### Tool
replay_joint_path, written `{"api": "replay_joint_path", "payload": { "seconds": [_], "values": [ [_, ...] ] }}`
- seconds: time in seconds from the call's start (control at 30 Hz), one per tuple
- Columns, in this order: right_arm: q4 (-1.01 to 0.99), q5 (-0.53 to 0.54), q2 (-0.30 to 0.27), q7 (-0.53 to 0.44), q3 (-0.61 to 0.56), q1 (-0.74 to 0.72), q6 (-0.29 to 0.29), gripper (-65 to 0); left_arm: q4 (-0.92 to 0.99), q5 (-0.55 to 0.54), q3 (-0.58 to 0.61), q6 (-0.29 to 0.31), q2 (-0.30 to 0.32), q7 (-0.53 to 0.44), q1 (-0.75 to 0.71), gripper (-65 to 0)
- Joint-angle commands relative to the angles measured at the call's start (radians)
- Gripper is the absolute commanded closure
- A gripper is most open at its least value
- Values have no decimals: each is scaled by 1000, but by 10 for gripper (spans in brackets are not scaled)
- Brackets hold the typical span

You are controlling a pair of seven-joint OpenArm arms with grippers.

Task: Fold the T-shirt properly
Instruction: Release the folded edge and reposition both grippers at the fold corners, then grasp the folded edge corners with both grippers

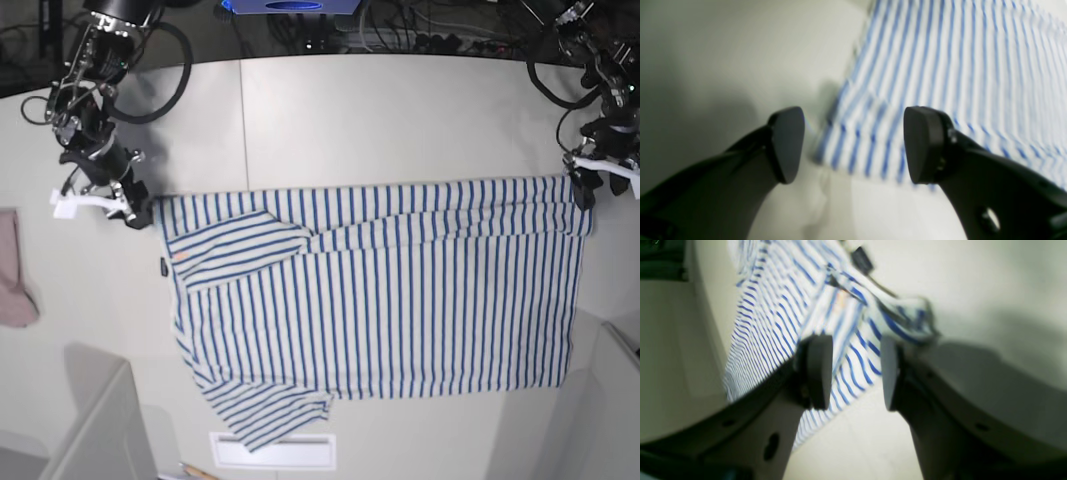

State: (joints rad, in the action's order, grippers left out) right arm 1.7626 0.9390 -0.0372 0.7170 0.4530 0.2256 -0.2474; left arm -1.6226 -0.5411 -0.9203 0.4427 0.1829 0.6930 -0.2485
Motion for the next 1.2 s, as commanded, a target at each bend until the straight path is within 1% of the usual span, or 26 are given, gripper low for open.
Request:
{"api": "replay_joint_path", "payload": {
  "seconds": [0.0,0.1,0.17,0.3,0.43,0.6,0.73,0.87,0.93,1.0,1.07,1.13,1.17],
  "values": [
    [23,19,10,-18,2,14,-7,-242,-14,-35,-33,-3,23,-31,-16,-449],
    [16,19,23,-58,-3,53,-60,-318,22,-118,-82,-3,7,-28,-74,-448],
    [3,19,29,-64,-3,61,-63,-348,41,-136,-93,-3,0,-29,-102,-448],
    [-65,19,30,-67,-6,56,-63,-359,78,-138,-93,-2,-4,-32,-136,-448],
    [-175,19,27,-67,-6,4,-62,-359,100,-138,-92,-2,-4,-32,-134,-448],
    [-209,18,27,-67,-18,-28,-62,-359,107,-138,-90,-2,-6,-32,-127,-448],
    [-244,18,21,-69,-78,-67,-62,-356,112,-133,-89,-2,-6,-28,-93,-448],
    [-283,18,23,-70,-81,-87,-62,-354,134,-133,-89,-5,-6,-28,-79,-448],
    [-281,18,23,-95,-89,-85,-62,-353,155,-133,-90,-5,-4,-26,-53,-448],
    [-283,18,23,-122,-90,-78,-62,-333,178,-133,-90,-6,-4,-26,-39,-448],
    [-286,18,21,-129,-90,-78,-62,-308,204,-133,-89,-6,-4,-26,-38,-448],
    [-286,18,21,-127,-90,-78,-60,-272,219,-133,-89,-6,-3,-31,-33,-448],
    [-286,18,21,-129,-90,-78,-60,-240,219,-133,-89,-6,-3,-28,-22,-448]
  ]
}}
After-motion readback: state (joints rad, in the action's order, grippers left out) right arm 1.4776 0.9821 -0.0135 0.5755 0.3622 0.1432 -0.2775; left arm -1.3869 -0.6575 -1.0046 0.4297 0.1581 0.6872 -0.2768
